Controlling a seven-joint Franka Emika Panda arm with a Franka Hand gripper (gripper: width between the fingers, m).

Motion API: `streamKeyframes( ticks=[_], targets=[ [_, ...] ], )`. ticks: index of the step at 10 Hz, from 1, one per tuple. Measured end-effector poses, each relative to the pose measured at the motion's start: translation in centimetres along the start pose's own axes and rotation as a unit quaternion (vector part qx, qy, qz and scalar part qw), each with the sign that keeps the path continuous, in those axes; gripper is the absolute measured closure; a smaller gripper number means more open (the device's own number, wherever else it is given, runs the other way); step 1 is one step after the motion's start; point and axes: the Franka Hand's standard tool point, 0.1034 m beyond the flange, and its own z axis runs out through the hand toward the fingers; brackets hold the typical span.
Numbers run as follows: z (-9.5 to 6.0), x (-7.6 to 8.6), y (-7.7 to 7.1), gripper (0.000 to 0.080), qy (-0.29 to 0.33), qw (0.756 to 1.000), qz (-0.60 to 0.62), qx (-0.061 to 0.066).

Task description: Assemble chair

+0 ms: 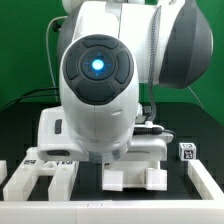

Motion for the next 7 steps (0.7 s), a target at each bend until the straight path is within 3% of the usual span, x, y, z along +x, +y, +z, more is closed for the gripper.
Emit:
streamKeyframes(
  ticks=[2,3,5,7],
  targets=[
    [0.0,0.0,0.1,0.0765,-0.001,1.000,0.001,0.001],
    [0.6,-0.8,0.1,0.0765,-0.031,0.999,0.009,0.003],
    [1.1,-0.9,0.2,0.0765,-0.072,0.997,0.015,0.003],
    [1.0,-0.7,0.1,0.0765,-0.068,0.998,0.014,0.002]
  ],
)
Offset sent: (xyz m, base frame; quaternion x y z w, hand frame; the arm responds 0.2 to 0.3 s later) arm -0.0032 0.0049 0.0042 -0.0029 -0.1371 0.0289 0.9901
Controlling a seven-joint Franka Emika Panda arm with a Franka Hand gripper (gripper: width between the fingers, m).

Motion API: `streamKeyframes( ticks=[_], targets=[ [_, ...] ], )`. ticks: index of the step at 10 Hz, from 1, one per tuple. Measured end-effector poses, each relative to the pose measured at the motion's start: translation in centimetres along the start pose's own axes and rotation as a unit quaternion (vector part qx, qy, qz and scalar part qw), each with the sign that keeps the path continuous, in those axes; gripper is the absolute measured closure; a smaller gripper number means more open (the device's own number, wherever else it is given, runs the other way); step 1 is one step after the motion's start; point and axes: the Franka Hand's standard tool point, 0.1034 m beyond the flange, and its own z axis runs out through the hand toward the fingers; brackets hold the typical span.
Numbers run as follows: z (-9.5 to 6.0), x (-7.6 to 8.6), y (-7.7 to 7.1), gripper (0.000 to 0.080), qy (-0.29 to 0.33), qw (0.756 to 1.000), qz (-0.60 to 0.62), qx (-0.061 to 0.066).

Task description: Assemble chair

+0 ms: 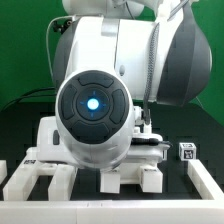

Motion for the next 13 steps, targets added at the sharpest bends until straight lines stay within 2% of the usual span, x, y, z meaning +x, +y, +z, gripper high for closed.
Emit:
streamKeyframes(
  ticks=[3,4,5,6,7,8,9,13],
  targets=[
    [-0.23,0.17,0.00,0.0765,0.009,1.000,-0.002,0.000],
    [-0.24,0.19,0.04,0.0540,0.009,1.000,-0.002,0.000],
    [-0.26,0.24,0.07,0.0540,0.011,1.000,-0.002,0.000],
    [-0.31,0.36,0.10,0.0338,0.013,1.000,-0.002,0.000],
    [-0.35,0.44,0.13,0.0219,0.015,1.000,-0.002,0.000],
    [-0.37,0.48,0.16,0.0219,0.016,1.000,-0.002,0.000],
    [-0.39,0.52,0.19,0.0165,0.017,1.000,-0.001,0.001],
    [-0.41,0.57,0.27,0.0150,0.018,1.000,-0.001,0.001]
  ],
)
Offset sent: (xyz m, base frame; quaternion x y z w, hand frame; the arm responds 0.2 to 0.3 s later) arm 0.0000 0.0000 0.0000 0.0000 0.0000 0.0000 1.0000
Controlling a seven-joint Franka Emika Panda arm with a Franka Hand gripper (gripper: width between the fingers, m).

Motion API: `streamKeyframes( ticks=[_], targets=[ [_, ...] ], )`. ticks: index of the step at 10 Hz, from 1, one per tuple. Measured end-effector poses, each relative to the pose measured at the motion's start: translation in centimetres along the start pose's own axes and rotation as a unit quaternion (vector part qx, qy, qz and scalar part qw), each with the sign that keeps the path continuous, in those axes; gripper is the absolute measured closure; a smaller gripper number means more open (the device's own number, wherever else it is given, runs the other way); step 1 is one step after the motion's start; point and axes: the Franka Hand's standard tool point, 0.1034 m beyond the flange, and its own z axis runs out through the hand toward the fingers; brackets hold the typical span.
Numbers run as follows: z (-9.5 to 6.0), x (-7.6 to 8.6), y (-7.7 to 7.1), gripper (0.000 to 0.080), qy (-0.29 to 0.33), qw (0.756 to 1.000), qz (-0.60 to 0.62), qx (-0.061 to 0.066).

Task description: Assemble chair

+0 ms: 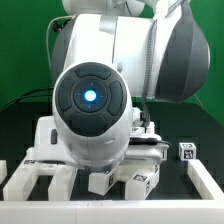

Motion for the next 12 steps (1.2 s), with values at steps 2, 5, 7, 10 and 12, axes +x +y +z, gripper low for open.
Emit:
streamKeyframes(
  ticks=[2,5,7,10,12],
  targets=[
    [0.0,0.0,0.0,0.0150,0.000,1.000,0.001,0.000],
    [-0.8,-0.1,0.4,0.0150,0.010,1.000,0.015,0.004],
    [-2.4,-0.9,0.7,0.0150,0.023,1.000,0.017,0.007],
    [-3.0,-1.1,1.0,0.0150,0.032,0.999,0.018,0.011],
    [-3.6,-0.6,1.2,0.0150,0.051,0.998,0.019,0.011]
  ],
)
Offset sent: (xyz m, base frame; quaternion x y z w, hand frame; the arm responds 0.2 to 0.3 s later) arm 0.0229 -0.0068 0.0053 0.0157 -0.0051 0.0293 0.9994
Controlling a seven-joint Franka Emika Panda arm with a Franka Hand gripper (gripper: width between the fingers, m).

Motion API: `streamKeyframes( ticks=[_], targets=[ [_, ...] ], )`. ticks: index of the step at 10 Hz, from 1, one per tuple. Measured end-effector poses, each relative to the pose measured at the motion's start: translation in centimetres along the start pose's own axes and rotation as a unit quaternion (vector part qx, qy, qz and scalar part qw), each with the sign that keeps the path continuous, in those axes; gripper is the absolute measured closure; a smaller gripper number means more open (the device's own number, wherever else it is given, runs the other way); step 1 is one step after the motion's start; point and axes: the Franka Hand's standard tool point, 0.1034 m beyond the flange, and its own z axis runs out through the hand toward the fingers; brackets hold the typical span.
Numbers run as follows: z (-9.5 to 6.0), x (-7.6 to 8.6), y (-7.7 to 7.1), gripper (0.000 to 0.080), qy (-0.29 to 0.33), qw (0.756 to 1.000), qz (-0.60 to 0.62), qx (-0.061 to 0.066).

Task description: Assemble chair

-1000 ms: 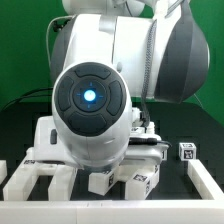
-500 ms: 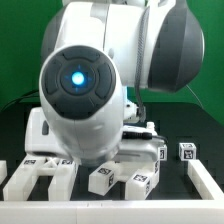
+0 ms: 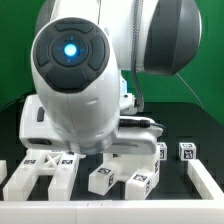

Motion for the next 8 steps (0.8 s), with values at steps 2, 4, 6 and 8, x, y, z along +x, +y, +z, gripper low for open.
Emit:
streamKeyframes(
  ticks=[2,4,6,8],
  targets=[
    [-1.5,-0.9,1.5,0.0150,0.001,1.000,0.008,0.008],
    [-4.6,-0.5,2.4,0.0150,0.104,0.994,-0.009,0.014],
    [-5.5,-2.1,3.8,0.0150,0.206,0.978,-0.011,0.025],
    [-4.4,-2.6,3.9,0.0150,0.250,0.968,0.001,0.029]
  ],
)
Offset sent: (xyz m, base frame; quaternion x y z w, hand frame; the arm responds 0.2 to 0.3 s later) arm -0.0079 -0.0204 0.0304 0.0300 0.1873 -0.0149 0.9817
